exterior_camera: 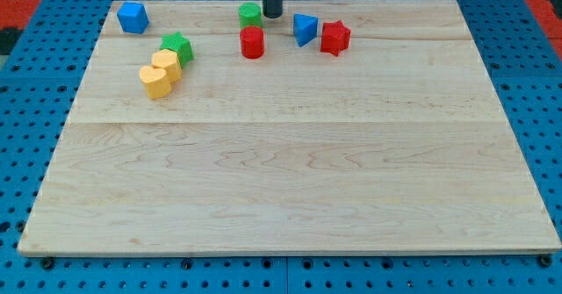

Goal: Move green circle a bit side

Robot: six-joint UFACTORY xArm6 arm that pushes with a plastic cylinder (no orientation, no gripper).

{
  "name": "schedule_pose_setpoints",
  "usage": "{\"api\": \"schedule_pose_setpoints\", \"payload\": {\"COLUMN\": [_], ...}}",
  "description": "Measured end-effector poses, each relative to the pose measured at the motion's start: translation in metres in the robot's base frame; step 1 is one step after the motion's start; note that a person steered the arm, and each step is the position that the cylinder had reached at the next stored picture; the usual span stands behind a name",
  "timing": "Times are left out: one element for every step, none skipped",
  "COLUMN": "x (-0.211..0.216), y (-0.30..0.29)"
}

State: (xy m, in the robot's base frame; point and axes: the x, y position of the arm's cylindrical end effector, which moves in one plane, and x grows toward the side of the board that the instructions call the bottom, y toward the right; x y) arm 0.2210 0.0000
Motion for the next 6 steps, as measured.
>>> {"api": "schedule_pose_setpoints", "payload": {"x": [0.029,0.039,0.039,0.048,0.049,0.054], "y": [0.007,-0.018,-0.078,-0.111,-0.172,-0.207]}}
